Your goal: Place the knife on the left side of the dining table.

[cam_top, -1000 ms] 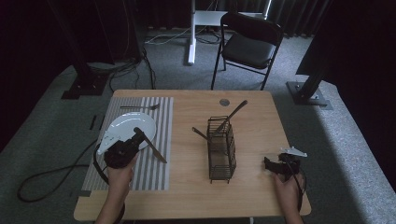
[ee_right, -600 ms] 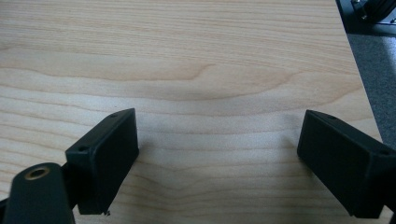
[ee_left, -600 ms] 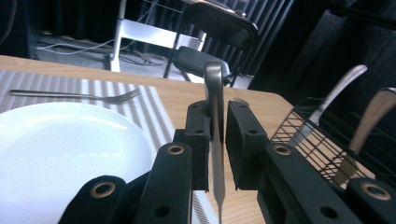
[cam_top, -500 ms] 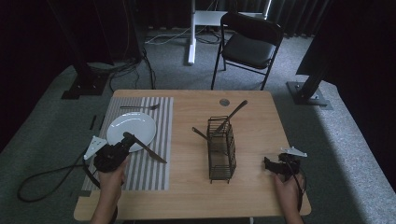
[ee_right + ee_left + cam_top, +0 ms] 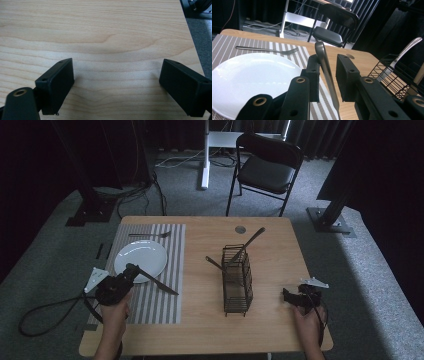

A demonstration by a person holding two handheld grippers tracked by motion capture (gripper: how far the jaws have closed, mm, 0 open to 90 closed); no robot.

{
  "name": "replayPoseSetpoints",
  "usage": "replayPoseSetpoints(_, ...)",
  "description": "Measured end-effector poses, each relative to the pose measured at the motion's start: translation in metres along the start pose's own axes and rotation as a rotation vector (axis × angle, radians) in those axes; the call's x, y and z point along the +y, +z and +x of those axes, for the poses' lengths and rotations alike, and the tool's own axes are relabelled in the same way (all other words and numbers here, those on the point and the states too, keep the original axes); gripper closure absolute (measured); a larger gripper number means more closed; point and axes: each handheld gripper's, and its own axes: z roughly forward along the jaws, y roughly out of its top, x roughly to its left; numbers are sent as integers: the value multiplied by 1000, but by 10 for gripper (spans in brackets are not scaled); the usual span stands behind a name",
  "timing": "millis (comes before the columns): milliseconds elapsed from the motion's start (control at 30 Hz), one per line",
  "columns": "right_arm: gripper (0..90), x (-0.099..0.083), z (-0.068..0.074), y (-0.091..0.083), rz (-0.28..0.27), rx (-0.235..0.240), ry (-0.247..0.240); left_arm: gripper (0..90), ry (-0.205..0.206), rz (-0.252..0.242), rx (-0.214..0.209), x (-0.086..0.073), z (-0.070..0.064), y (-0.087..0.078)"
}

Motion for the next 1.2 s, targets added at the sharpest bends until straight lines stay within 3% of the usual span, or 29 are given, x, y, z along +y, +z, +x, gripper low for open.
replayPoseSetpoints(667, 119, 0, 0, 0, 0, 0, 0, 710, -46, -34, 76, -7, 20, -7)
replayPoseSetpoints(800, 119, 0, 0, 0, 0, 0, 1, 709, -60, -50, 116, -9, 27, -11)
replayPoseSetpoints(1200, 119, 0, 0, 0, 0, 0, 0, 728, -120, -10, 143, -18, 49, -11)
